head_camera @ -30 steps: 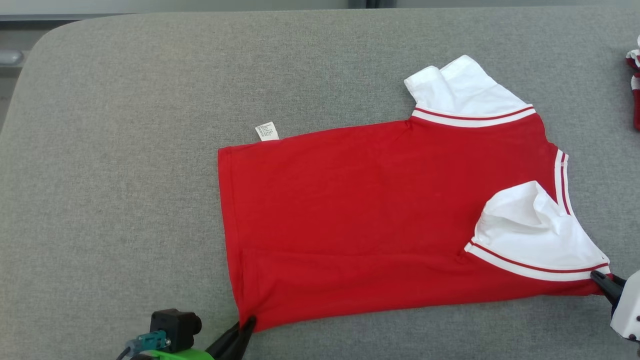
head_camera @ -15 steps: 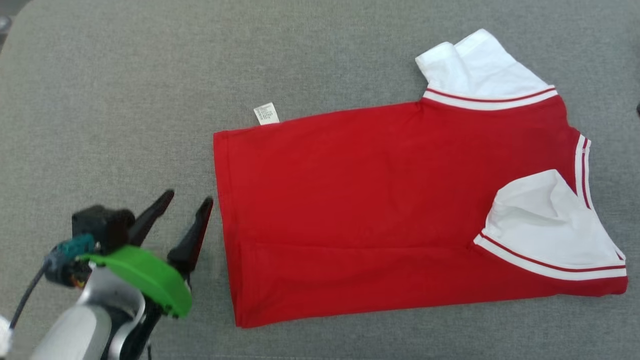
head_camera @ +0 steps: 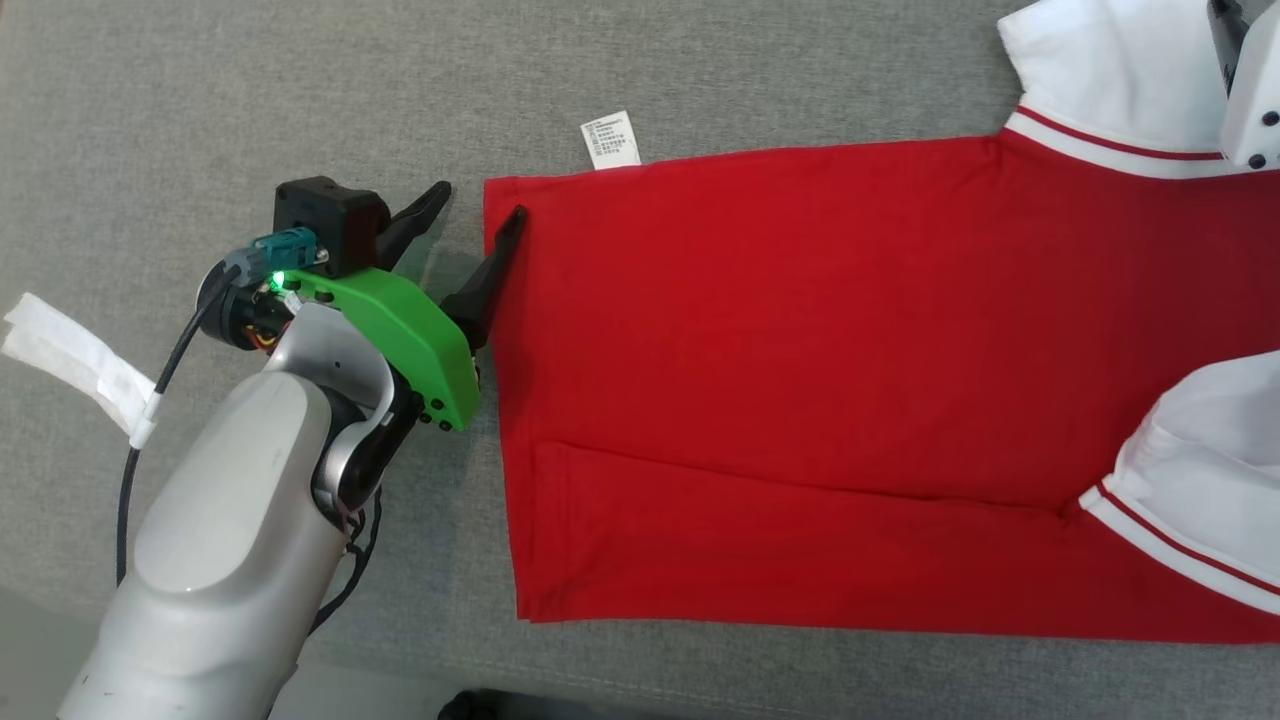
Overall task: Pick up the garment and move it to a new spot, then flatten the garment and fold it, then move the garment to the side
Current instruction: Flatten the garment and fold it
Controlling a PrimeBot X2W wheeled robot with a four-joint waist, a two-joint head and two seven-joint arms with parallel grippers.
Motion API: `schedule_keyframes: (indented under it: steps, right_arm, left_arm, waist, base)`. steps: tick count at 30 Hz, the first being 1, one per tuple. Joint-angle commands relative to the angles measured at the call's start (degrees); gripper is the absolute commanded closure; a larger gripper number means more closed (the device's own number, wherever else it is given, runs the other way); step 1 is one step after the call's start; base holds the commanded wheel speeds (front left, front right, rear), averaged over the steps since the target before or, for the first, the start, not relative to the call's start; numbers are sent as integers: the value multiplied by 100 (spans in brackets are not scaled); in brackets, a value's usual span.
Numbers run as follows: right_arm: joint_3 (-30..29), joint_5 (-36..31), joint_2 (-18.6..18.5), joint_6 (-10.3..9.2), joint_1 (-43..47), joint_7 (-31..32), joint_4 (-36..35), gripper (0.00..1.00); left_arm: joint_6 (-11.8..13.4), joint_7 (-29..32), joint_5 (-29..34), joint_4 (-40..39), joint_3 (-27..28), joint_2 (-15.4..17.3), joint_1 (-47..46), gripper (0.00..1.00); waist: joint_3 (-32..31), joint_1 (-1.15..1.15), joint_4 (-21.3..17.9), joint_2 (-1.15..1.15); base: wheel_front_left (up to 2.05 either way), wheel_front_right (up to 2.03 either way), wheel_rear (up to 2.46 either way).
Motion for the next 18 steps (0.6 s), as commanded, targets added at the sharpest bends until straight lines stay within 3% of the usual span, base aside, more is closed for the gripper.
schedule_keyframes:
  steps: [1,8,17,18]
  right_arm:
    - [18,-62,-51,-3,-145,-92,157,0]
    - [121,-111,12,-2,-439,-232,889,0]
    - [331,57,88,0,-504,-45,1199,0]
    - [333,77,76,0,-512,-34,1210,4]
  left_arm:
    - [-38,-45,-49,75,-52,-23,-151,0]
    - [-89,-122,-274,425,-367,-42,-401,0]
    - [-104,-165,-583,379,-854,62,-700,0]
    - [-105,-151,-659,343,-919,77,-732,0]
  waist:
    - [250,-1,323,0]
    - [187,-1,347,0]
    - [214,-1,226,0]
    - [226,-1,216,0]
  base:
    - [0,0,0]
    - [0,0,0]
    - [0,0,0]
    - [0,0,0]
